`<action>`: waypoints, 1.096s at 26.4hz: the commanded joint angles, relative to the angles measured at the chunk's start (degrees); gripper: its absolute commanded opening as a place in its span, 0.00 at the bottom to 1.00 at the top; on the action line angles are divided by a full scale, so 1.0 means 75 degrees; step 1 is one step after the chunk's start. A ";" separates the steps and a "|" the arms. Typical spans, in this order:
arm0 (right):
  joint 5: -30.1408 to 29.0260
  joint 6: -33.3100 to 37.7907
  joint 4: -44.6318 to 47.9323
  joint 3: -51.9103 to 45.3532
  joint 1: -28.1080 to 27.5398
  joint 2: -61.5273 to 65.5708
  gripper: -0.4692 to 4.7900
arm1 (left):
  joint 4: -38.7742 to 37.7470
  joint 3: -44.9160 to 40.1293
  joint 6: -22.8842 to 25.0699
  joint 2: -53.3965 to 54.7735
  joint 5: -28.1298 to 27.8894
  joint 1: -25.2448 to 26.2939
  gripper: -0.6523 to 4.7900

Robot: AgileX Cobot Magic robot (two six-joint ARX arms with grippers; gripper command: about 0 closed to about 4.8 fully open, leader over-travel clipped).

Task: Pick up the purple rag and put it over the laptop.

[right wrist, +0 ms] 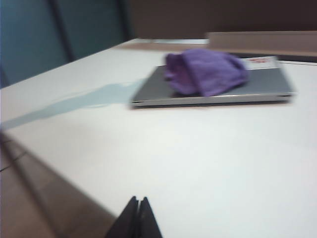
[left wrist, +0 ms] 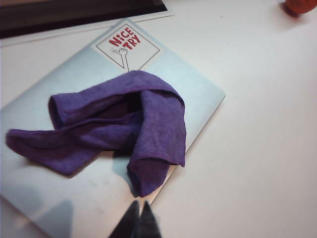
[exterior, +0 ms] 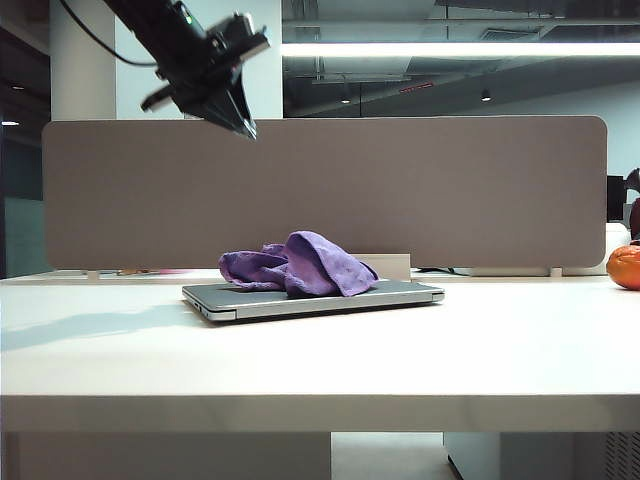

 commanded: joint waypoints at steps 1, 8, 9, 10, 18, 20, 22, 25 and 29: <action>0.0921 -0.0006 0.0096 -0.0026 0.0003 -0.0017 0.13 | -0.0344 0.0044 0.0312 -0.0318 -0.0082 0.0009 0.11; 0.3386 -0.0058 0.0254 -0.0026 0.0003 -0.0017 0.13 | -0.0676 0.0029 0.0396 -0.1209 -0.0102 0.0003 0.11; 0.3585 -0.0058 0.0254 -0.0026 0.0003 -0.0017 0.13 | -0.0723 0.0026 0.0396 -0.1291 -0.0105 0.0003 0.11; 0.3955 -0.0064 0.0248 -0.0026 0.0003 -0.0017 0.13 | -0.0796 0.0012 0.0399 -0.1434 -0.0143 0.0003 0.11; 0.4680 -0.0385 0.0248 -0.0026 -0.0003 -0.0020 0.13 | -0.0781 -0.0562 0.0577 -0.2142 -0.0189 0.0003 0.11; 0.4744 -0.0615 0.0248 -0.0026 0.0000 -0.0020 0.13 | -0.0749 -0.0793 0.0603 -0.2334 -0.0192 0.0003 0.11; 0.4762 -0.0679 0.0245 -0.0026 -0.0003 -0.0020 0.13 | -0.0685 -0.1087 0.0600 -0.2576 -0.0189 0.0003 0.11; 0.4759 -0.0679 0.0242 -0.0026 -0.0003 -0.0020 0.13 | -0.0571 -0.1518 0.0600 -0.2964 -0.0192 0.0003 0.11; 0.4762 -0.0679 0.0236 -0.0026 -0.0003 -0.0020 0.13 | -0.0504 -0.2049 0.0600 -0.3593 -0.0192 0.0003 0.11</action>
